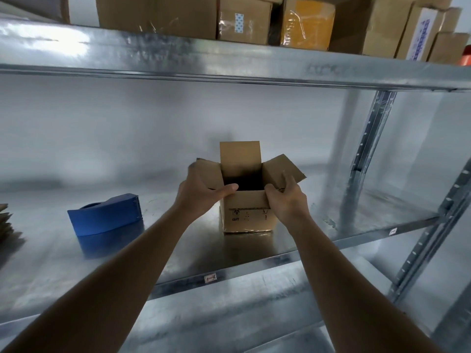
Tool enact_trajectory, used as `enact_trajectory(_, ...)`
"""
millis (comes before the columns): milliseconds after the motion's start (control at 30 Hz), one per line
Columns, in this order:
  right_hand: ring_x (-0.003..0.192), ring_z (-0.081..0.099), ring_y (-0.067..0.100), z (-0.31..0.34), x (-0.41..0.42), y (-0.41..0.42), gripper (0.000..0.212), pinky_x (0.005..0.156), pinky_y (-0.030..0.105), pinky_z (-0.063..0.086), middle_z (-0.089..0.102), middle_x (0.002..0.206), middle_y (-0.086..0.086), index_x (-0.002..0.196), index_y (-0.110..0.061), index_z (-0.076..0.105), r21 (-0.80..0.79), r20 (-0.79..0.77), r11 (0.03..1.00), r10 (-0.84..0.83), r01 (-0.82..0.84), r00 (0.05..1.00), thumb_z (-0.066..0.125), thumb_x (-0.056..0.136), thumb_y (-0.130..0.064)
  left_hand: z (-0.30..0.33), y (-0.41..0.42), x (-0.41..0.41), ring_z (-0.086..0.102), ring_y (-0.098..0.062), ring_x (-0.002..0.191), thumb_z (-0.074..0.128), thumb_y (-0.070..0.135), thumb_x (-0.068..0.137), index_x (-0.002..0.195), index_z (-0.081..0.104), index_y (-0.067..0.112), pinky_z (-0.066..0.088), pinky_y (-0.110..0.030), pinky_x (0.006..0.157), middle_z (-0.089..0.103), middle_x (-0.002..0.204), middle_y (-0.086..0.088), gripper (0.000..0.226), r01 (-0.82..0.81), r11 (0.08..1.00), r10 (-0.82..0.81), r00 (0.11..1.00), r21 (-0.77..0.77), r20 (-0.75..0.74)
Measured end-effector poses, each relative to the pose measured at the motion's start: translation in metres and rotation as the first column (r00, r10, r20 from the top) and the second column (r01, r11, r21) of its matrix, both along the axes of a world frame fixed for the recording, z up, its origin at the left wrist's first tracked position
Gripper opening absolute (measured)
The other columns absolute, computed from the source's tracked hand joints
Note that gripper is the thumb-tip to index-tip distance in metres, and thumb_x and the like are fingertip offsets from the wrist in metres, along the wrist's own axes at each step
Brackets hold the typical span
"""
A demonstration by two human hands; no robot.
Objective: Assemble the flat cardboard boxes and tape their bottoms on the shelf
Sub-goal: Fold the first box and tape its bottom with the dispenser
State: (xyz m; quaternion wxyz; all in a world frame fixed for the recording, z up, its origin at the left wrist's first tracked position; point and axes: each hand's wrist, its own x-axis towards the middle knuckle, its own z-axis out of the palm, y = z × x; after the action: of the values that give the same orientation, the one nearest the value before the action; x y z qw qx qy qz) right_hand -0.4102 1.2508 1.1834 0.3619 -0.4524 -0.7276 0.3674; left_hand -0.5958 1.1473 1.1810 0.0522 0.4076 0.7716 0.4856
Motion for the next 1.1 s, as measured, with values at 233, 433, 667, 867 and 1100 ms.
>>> enact_trajectory(233,0.099,0.063,0.021,0.005,0.021,0.021,0.055,0.089,0.043,0.059,0.061,0.111,-0.003,0.153,-0.022,0.041,-0.043,-0.053,0.999,0.012,-0.014,0.999,0.052,0.099,-0.021,-0.011,0.006,0.005,0.054,-0.024,0.136,0.084,0.038,0.083,0.164,0.006,0.031,0.051,-0.047,0.106,0.05,0.155,0.004,0.113,0.241,0.971,-0.227,0.909,0.004,0.35)
enact_trajectory(433,0.089,0.063,0.017,0.008,0.054,0.051,0.043,0.084,0.042,0.06,0.064,0.099,-0.003,0.137,-0.021,0.052,0.013,-0.018,1.0,0.028,-0.028,0.999,0.052,0.094,-0.017,-0.028,0.042,0.034,0.037,-0.022,0.151,0.054,0.004,0.101,0.161,0.032,0.029,0.048,-0.038,0.109,0.031,0.167,0.001,0.069,0.278,0.894,-0.286,0.958,-0.352,0.031)
enact_trajectory(667,0.088,0.061,0.015,0.01,0.092,0.094,0.05,0.075,0.033,0.055,0.062,0.105,-0.006,0.144,-0.024,0.048,0.033,-0.062,0.999,0.01,-0.008,0.998,0.054,0.095,-0.019,-0.018,0.095,0.086,0.052,-0.028,0.138,0.05,0.022,0.107,0.151,0.047,0.017,0.049,-0.044,0.111,0.052,0.154,-0.006,0.044,0.113,0.918,-0.244,0.916,-0.381,-0.318)
enact_trajectory(867,0.093,0.062,0.014,0.016,0.129,0.132,0.052,0.063,0.024,0.047,0.064,0.117,-0.002,0.15,-0.029,0.045,0.004,-0.174,0.998,0.057,-0.057,0.983,0.05,0.099,-0.022,-0.021,0.136,0.119,0.053,-0.03,0.138,0.047,0.022,0.109,0.152,0.047,0.014,0.047,-0.045,0.113,0.051,0.155,-0.007,0.044,0.133,0.93,-0.244,0.92,-0.342,-0.307)
enact_trajectory(1100,0.088,0.059,0.008,0.016,0.155,0.179,0.041,0.062,0.02,0.043,0.067,0.112,-0.004,0.142,-0.031,0.053,-0.023,-0.268,0.999,0.036,-0.044,0.963,0.048,0.103,-0.02,-0.014,0.195,0.135,0.058,-0.03,0.131,0.045,0.02,0.109,0.147,0.053,0.018,0.051,-0.042,0.106,0.056,0.15,-0.006,0.039,0.172,0.938,-0.251,0.936,-0.301,-0.246)
